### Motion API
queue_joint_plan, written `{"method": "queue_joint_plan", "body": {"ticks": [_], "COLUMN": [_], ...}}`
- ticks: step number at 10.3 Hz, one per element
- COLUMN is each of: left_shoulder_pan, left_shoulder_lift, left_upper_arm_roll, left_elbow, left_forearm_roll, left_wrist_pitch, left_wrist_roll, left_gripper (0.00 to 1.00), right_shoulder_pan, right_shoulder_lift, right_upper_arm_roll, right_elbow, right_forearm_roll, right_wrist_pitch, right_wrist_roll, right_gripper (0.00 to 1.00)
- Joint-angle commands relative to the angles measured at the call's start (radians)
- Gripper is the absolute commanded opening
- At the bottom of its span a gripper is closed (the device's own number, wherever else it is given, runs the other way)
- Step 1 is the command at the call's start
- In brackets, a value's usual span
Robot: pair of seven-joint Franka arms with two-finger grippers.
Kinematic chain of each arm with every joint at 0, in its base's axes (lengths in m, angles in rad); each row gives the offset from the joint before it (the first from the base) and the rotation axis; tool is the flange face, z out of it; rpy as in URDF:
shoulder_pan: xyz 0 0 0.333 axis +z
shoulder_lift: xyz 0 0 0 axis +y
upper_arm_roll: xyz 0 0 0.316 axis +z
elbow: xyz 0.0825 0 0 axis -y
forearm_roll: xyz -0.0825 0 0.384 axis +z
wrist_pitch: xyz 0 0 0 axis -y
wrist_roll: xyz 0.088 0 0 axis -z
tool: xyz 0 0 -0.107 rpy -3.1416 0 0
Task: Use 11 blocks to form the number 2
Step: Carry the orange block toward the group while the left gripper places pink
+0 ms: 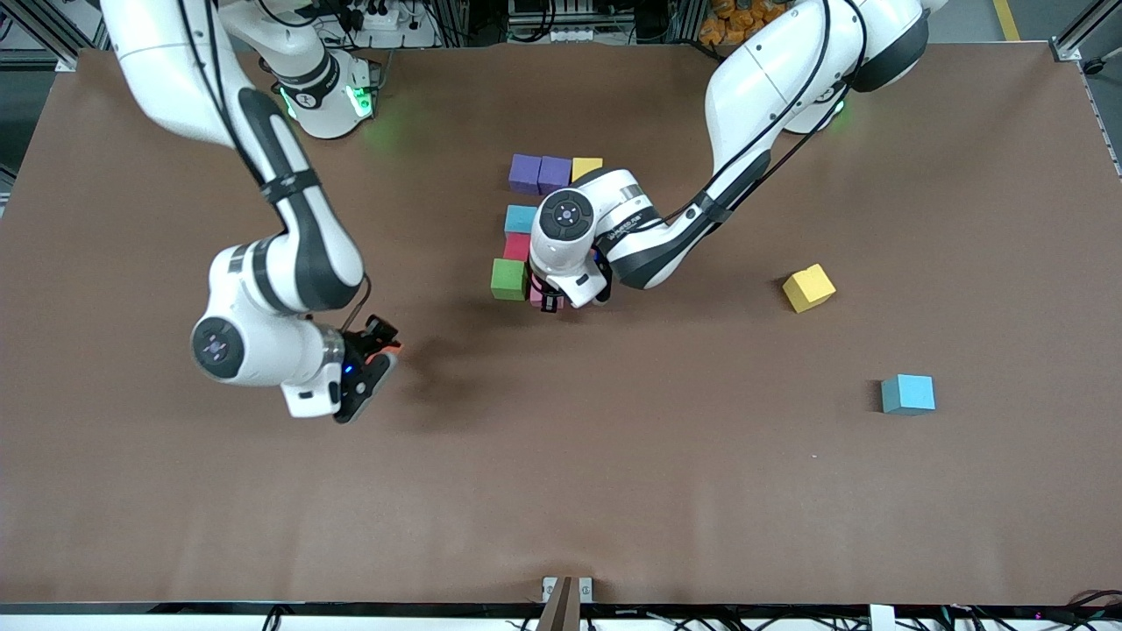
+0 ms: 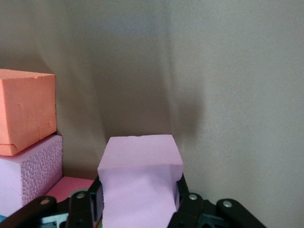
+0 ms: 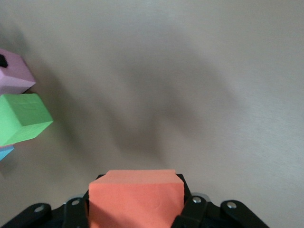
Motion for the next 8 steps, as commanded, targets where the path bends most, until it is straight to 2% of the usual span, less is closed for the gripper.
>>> {"method": "queue_joint_plan", "body": {"ticks": [1,2,3,4,5,8], "left_shoulder_pan": [-0.001,-0.001,-0.001,-0.002,-0.004,-0.004], "left_shoulder_lift": [-0.023,-0.023,-0.02,-0.019,-0.019,-0.02], "left_upper_arm_roll": [0.003,0.003,0.003,0.003,0.003,0.003], "left_elbow": [-0.04,-0.04,-0.04,-0.04,-0.039,-0.036], "left_forearm_roll": [0.027,0.027,0.027,0.027,0.027,0.027], "left_wrist_pitch": [0.011,0.011,0.011,0.011,0.011,0.011], "left_wrist_roll": [-0.035,-0.032,-0.03,-0.029,-0.029,-0.023], "left_gripper": [0.0,0.0,0.15,0.49,0.65,0.73], "right_shoulder_pan": [0.055,0.066,0.071,0.077,0.077,0.105], "right_shoulder_lift": [-0.115,-0.129,-0.144,-0.158,-0.172,-0.184], "right_upper_arm_roll": [-0.008,-0.008,-0.008,-0.012,-0.015,-0.025], "right_elbow": [-0.173,-0.21,-0.242,-0.259,-0.27,-0.295], "right_forearm_roll": [-0.008,-0.008,-0.008,-0.008,-0.008,-0.006], "right_wrist_pitch": [0.094,0.123,0.148,0.148,0.145,0.156], "right_wrist_roll": [0.006,0.008,0.008,0.006,0.003,0.009], "right_gripper": [0.32,0.32,0.32,0.32,0.32,0.32]}}
